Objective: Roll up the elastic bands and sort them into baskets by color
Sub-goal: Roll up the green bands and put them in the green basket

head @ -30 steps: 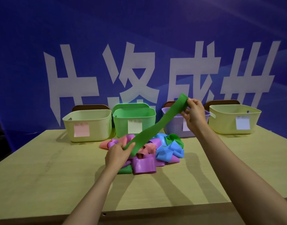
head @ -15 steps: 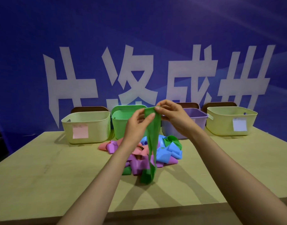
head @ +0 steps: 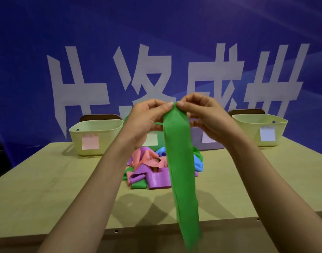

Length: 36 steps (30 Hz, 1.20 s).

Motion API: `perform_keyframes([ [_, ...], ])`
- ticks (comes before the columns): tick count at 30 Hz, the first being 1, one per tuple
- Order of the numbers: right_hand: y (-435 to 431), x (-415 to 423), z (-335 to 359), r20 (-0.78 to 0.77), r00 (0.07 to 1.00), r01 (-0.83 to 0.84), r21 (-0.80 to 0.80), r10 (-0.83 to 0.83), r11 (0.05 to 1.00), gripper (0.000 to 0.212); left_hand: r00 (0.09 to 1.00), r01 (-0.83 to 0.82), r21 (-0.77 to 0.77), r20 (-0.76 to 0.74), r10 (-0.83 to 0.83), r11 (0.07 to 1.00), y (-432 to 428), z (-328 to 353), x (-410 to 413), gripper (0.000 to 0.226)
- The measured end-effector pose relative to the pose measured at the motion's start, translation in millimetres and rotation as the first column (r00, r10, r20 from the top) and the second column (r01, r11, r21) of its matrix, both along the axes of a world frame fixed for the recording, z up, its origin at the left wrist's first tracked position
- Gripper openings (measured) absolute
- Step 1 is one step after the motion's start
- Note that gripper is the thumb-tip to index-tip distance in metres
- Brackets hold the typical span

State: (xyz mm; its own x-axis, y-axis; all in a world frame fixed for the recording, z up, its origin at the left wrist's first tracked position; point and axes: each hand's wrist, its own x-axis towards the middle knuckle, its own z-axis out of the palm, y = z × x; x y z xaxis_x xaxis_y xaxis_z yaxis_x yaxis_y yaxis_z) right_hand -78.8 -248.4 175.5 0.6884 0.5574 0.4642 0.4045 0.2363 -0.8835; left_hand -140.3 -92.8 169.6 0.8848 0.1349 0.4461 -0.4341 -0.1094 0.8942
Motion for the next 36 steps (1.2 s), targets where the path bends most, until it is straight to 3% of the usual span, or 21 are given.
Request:
perform_keyframes([
  [7, 28.5, 52.8, -125.0, -0.149, 0.98, 0.084, -0.305, -0.134, 0.949, 0.01, 0.929, -0.057, 0.114, -0.358, 0.094, 0.992, 26.6, -126.1, 57.7, 0.009],
  [11, 41.3, 75.3, -186.2, -0.139, 0.958, 0.172, -0.419, -0.251, 0.892, 0.01, 0.897, -0.137, 0.057, -0.416, 0.148, 0.989, 35.1, -184.3, 73.3, 0.005],
  [14, 47.6, 82.8, -199.4, -0.058, 0.958, 0.239, -0.372, -0.28, 0.897, 0.011, 0.904, -0.195, 0.009, -0.387, 0.183, 0.981, 40.1, -197.3, 79.0, 0.004],
  [19, 55.9, 86.4, -202.6, -0.052, 0.967, 0.231, -0.237, -0.25, 0.944, 0.016, 0.933, -0.235, -0.023, -0.285, 0.219, 0.972, 38.3, -196.5, 89.4, 0.004],
  [23, 61.6, 84.4, -214.7, -0.146, 0.944, 0.288, -0.083, -0.297, 0.954, 0.011, 0.94, -0.222, -0.11, -0.287, 0.182, 0.969, 37.0, -201.1, 97.1, 0.015],
  [25, 62.7, 86.9, -221.6, -0.158, 0.944, 0.283, -0.068, -0.29, 0.957, 0.003, 0.936, -0.221, -0.15, -0.311, 0.166, 0.964, 37.2, -205.3, 101.3, 0.016],
  [30, 64.1, 93.5, -225.5, -0.154, 0.947, 0.273, -0.069, -0.28, 0.96, 0.008, 0.943, -0.179, -0.245, -0.318, 0.096, 0.953, 38.6, -213.5, 105.5, 0.01],
  [36, 62.2, 96.2, -226.0, -0.057, 0.95, 0.302, -0.072, -0.307, 0.95, 0.007, 0.945, -0.176, -0.383, -0.323, 0.047, 0.907, 34.4, -207.6, 105.3, 0.01],
])
